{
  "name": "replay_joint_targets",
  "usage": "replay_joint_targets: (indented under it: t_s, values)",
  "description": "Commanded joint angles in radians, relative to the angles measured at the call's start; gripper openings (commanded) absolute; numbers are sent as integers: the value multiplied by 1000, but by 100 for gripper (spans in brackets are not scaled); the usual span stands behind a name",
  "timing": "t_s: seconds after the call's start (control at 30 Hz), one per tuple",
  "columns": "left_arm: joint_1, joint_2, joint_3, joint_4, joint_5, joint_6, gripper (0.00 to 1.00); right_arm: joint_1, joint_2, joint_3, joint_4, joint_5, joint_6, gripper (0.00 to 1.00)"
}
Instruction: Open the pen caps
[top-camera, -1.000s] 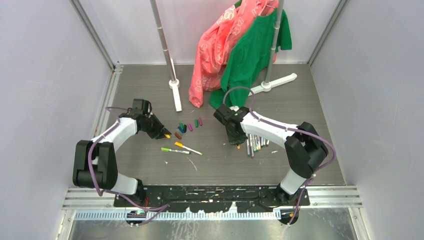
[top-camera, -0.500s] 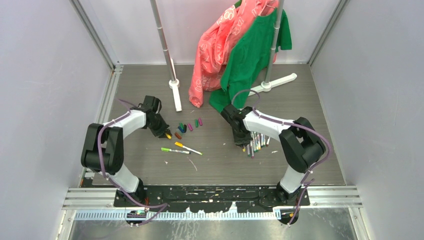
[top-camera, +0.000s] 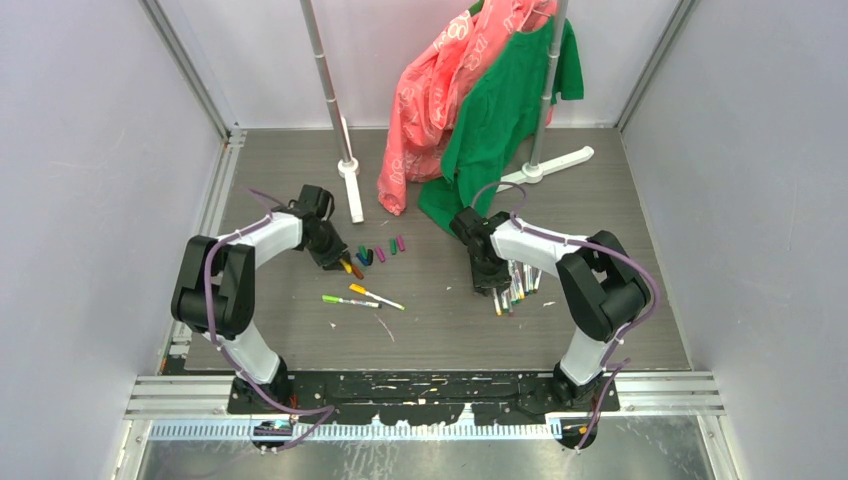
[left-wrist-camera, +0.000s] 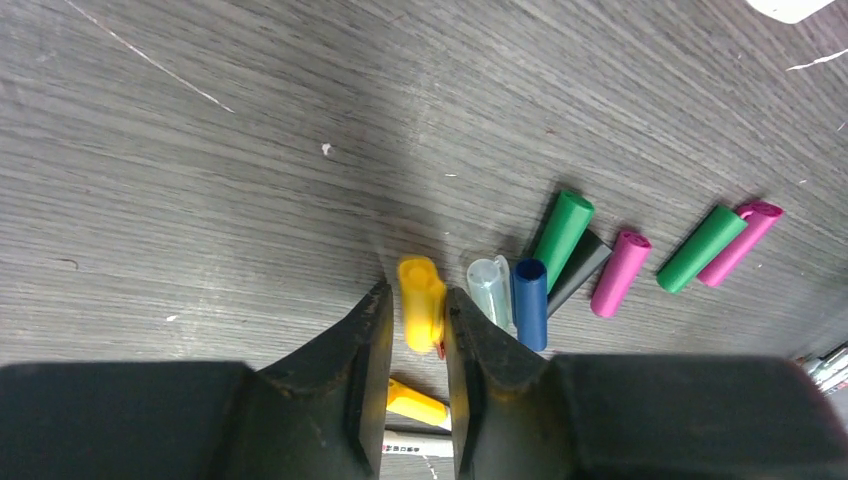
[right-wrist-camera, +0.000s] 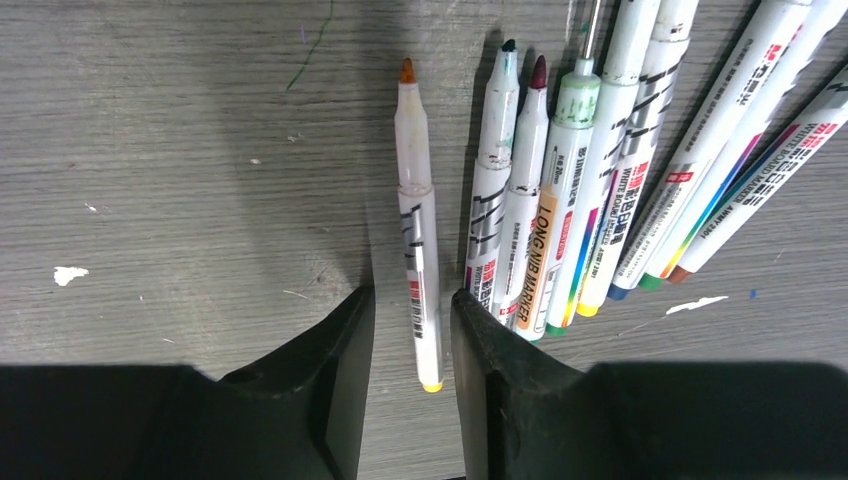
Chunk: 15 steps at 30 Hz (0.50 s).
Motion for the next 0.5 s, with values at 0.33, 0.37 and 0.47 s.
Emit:
replay_joint_targets:
  t_s: [0.33,0.37,0.47]
  values:
    - [-8,-58,21,-38,-63,-18,38,8,-113,107,-67,20,-53,41]
    - [-8,-69,24,-43,-67,-18,40,14,-116,121,-73,19,-58,41]
    - [-8,-104,30,-65,-79,-18,44,35,-121,159,-91,20,-70,41]
